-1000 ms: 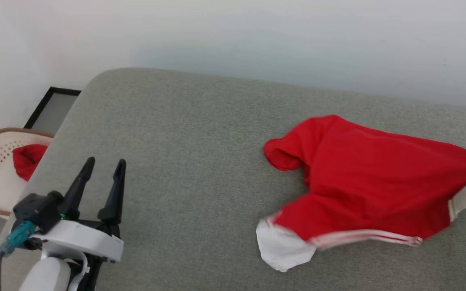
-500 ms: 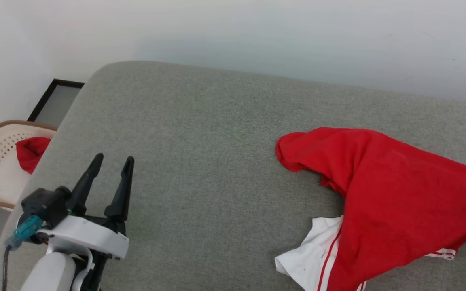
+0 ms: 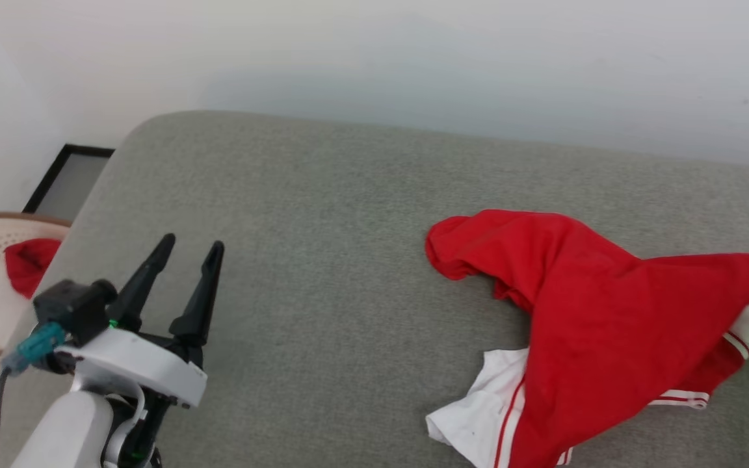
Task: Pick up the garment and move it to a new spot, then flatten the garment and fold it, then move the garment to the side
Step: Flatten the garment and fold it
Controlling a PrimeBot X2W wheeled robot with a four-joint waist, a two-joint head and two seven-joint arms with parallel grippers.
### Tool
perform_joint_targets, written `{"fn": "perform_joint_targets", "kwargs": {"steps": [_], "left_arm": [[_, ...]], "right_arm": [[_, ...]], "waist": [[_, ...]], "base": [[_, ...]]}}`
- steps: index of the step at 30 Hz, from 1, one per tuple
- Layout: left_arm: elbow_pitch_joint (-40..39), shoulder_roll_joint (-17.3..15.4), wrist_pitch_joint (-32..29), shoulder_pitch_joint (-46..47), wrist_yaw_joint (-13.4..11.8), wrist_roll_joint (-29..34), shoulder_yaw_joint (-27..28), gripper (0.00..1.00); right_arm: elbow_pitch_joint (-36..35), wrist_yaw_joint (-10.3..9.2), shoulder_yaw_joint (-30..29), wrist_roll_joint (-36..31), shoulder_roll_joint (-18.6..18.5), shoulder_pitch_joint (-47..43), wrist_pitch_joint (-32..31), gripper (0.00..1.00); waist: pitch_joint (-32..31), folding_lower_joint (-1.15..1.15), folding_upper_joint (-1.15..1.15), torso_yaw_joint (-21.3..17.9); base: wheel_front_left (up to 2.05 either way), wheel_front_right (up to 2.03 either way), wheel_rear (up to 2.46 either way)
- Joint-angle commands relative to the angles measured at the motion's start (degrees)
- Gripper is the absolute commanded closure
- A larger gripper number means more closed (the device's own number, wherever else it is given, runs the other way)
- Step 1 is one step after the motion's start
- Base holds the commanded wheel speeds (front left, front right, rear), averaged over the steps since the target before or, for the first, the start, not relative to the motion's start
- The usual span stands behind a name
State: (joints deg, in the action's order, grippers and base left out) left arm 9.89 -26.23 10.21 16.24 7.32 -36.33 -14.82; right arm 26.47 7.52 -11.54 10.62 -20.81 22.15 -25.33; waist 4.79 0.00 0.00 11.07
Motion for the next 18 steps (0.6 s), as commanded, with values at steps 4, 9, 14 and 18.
{"fn": "perform_joint_targets", "kwargs": {"steps": [4, 9, 14, 18], "left_arm": [[-3.08, -1.28, -4.62, 1.42, 0.19, -3.40, -1.42, 0.00], [-6.07, -2.56, -11.69, 3.49, 0.15, -7.92, -2.21, 0.00], [-8.60, -3.34, -21.31, 6.42, -0.60, -13.43, -2.92, 0.00], [-10.40, -3.62, -29.59, 9.01, -2.65, -16.98, -3.91, 0.00]], "right_arm": [[-4.08, -0.06, 1.14, 1.69, 0.86, 0.16, 0.83, 0.00], [-9.54, -0.06, 1.50, 3.18, 2.06, -1.83, 2.26, 0.00], [-15.13, -0.06, 1.86, 3.54, 4.35, -4.69, 7.36, 0.00], [-18.98, -0.06, 1.57, 2.35, 6.94, -7.23, 13.49, 0.00]], "waist": [[-1.21, 0.00, 0.00, -2.84], [-1.40, 0.00, 0.00, -5.68], [-1.19, 0.00, 0.00, -8.70], [-0.67, 0.00, 0.00, -10.84]], "base": [[0.00, 0.00, 0.00], [0.00, 0.00, 0.00], [0.00, 0.00, 0.00], [0.00, 0.00, 0.00]]}}
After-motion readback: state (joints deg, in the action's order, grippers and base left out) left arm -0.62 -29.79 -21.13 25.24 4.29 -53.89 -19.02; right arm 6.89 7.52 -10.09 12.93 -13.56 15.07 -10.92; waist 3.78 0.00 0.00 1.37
